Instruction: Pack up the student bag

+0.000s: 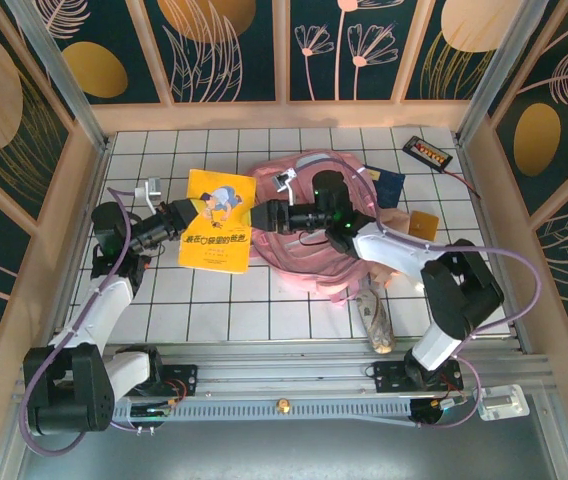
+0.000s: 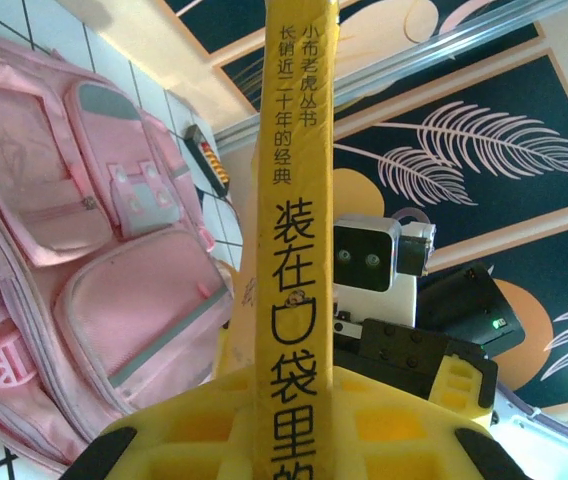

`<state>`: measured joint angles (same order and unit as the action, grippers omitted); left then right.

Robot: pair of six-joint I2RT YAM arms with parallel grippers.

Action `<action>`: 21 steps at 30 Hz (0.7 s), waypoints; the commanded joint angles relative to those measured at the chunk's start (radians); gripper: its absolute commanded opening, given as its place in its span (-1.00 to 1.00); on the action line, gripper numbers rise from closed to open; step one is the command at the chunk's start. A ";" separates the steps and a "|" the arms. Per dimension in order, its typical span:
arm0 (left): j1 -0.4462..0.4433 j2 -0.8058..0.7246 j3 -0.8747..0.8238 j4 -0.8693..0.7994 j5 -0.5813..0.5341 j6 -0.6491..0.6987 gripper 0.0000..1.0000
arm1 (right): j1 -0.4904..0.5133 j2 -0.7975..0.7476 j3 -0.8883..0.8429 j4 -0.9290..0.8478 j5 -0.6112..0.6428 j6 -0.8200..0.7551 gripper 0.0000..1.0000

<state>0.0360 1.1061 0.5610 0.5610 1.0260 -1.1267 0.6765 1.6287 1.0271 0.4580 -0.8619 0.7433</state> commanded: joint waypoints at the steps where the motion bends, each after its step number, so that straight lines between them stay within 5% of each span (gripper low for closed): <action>1: -0.025 0.002 0.042 0.152 0.049 -0.069 -1.00 | -0.007 -0.029 -0.010 -0.079 0.016 -0.111 0.99; 13: -0.122 0.036 0.027 0.266 -0.012 -0.153 -1.00 | 0.007 0.098 -0.032 0.437 -0.151 0.148 0.98; 21: -0.123 0.063 0.041 0.163 -0.042 -0.065 -1.00 | -0.004 -0.008 -0.113 0.468 -0.128 0.153 0.86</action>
<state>-0.0807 1.1675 0.5636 0.7155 1.0016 -1.2419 0.6758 1.6939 0.9554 0.8440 -0.9699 0.8753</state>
